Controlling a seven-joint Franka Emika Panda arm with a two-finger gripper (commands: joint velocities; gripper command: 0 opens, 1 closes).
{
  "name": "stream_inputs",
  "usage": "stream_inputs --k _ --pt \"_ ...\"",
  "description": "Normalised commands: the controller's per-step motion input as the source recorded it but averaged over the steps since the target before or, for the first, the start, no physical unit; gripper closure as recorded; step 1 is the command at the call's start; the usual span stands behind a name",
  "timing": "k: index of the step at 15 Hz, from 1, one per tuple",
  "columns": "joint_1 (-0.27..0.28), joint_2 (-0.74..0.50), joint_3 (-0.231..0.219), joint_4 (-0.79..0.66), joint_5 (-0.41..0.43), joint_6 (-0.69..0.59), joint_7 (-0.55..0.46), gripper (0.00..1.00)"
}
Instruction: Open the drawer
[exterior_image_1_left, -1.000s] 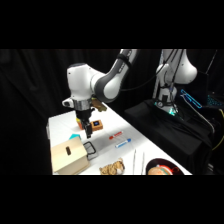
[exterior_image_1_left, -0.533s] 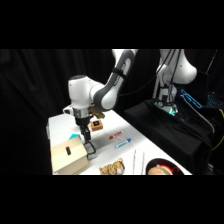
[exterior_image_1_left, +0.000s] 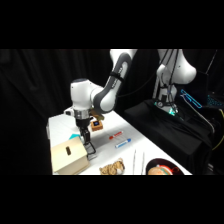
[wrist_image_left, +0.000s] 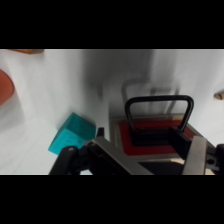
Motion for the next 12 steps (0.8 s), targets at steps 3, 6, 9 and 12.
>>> stream_inputs --k 3,6,9,12 --pt "-0.132 0.06 0.150 -0.05 0.164 0.26 -0.29 0.00" --pt "-0.141 0.05 0.143 -0.07 0.146 0.28 -0.28 0.00" --pt "-0.160 0.03 0.153 -0.11 0.139 0.30 -0.27 0.00" --pt "-0.194 0.02 0.178 -0.14 0.141 0.32 -0.27 0.00"
